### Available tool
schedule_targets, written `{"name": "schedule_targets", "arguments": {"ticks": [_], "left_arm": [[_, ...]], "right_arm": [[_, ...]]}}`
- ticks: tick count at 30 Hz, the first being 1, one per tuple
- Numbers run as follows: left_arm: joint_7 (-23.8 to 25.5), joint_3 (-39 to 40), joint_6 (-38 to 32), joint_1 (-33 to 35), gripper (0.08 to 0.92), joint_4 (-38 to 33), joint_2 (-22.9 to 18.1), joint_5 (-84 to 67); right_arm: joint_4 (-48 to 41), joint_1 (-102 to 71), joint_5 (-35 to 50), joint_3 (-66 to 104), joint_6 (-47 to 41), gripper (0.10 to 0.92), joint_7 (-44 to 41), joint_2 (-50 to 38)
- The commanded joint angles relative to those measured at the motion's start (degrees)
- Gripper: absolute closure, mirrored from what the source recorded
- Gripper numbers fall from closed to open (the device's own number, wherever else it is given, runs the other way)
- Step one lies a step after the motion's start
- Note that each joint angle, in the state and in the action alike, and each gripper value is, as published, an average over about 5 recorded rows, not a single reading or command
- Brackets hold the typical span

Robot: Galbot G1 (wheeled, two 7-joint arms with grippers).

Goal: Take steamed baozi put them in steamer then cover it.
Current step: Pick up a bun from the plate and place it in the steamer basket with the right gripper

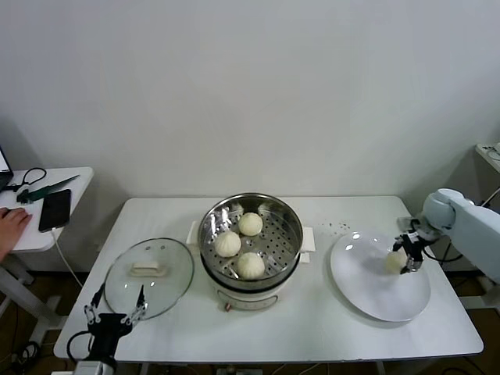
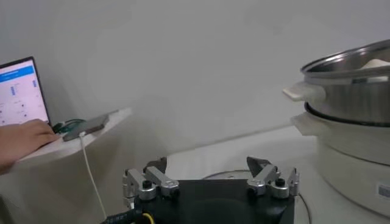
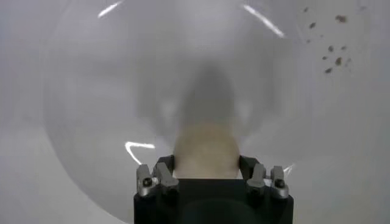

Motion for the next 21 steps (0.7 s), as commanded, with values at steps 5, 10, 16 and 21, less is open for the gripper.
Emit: {"name": "schedule_targets", "arguments": {"ticks": [5,10,16,21], "left_arm": [[0.0,1.5,-0.7,-0.5,0.177,0.1,0.0,-0.2],[0.1,2.6,-0.7,-1.3,0.177,-0.2,0.3,-0.3],[0.1,3.8,-1.2,-1.6,0.177,-0.2,1.0,-0.4],[0.2,4.2,-1.6,-1.9,0.177,-0.1,1.2,-0.9]], "right_arm": [[8.3,26.9,27.4,-24.5,-7.0,0.338,2.4,5.0],[13.1,38.6,38.5,-34.1,-9.6,0.338,4.0,11.0],[16.3,47.7,51.5,-45.2,-11.1,0.332,5.5,19.8],[17.9,48.8,55.6,-47.7,-12.6,0.330,7.3,25.7]]}}
